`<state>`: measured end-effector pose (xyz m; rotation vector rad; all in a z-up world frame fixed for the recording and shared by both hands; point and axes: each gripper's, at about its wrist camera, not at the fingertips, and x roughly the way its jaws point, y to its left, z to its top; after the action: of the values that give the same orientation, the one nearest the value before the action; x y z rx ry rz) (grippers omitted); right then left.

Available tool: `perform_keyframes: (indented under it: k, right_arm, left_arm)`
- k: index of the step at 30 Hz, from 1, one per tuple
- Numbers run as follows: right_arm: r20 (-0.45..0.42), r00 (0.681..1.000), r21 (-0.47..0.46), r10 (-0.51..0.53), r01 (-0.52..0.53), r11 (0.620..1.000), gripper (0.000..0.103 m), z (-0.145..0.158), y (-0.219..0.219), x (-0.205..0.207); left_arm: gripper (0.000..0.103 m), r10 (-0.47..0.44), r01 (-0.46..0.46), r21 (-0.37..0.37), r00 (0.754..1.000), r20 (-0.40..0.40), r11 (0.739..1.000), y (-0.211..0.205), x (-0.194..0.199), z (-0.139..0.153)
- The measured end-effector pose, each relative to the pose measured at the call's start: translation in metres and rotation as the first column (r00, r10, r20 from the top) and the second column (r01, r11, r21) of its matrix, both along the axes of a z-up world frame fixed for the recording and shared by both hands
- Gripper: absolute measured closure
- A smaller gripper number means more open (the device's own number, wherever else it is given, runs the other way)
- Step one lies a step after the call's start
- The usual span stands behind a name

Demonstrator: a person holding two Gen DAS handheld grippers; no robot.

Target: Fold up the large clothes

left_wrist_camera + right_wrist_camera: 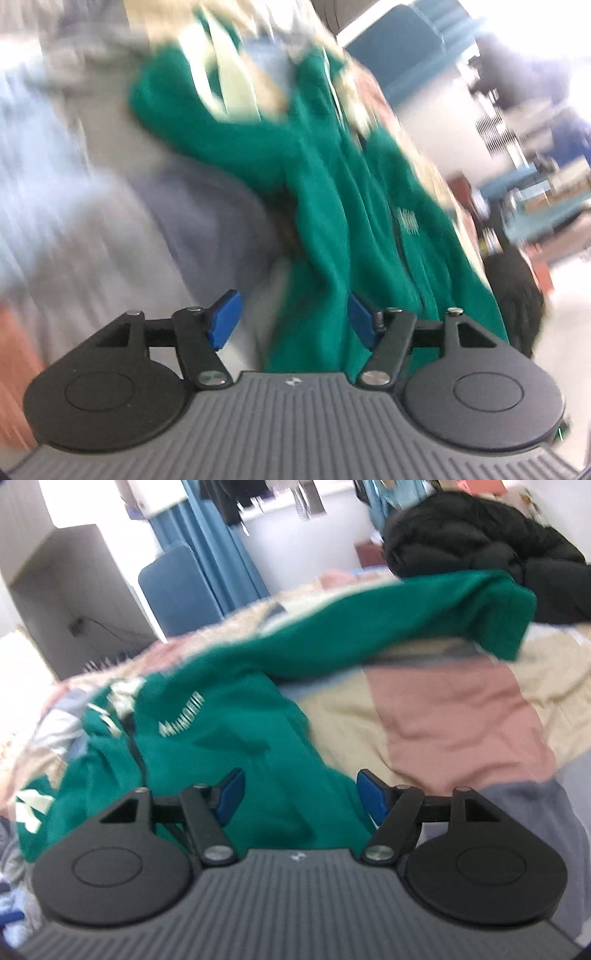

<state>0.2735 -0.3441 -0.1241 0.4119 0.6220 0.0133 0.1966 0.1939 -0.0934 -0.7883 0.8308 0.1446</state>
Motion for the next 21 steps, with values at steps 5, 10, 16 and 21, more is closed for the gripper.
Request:
perform_keyframes:
  k: [5,10,16,21]
  right_arm:
    - [0.158,0.975,-0.144,0.158,-0.135,0.980,0.033,0.009,0.045,0.007]
    - [0.171,0.913,-0.173,0.370,-0.342,0.924,0.035,-0.008,0.085,0.033]
    - [0.149,0.876,-0.236,0.459,-0.419,0.877,0.035,-0.031,0.112,0.063]
    - [0.109,0.886,-0.233,0.450,-0.418,0.878,0.033,-0.051,0.135,0.092]
  left_arm:
    - [0.033,0.174,-0.173,0.058,0.985,-0.004,0.983,0.069,0.053,-0.013]
    - [0.033,0.386,-0.381,0.116,0.922,-0.025,0.917,0.139,0.097,-0.059]
    - [0.034,0.415,-0.415,0.102,0.910,0.026,0.904,0.183,0.128,-0.092]
    - [0.077,0.321,-0.325,0.088,0.945,0.062,0.942,0.177,0.158,-0.090]
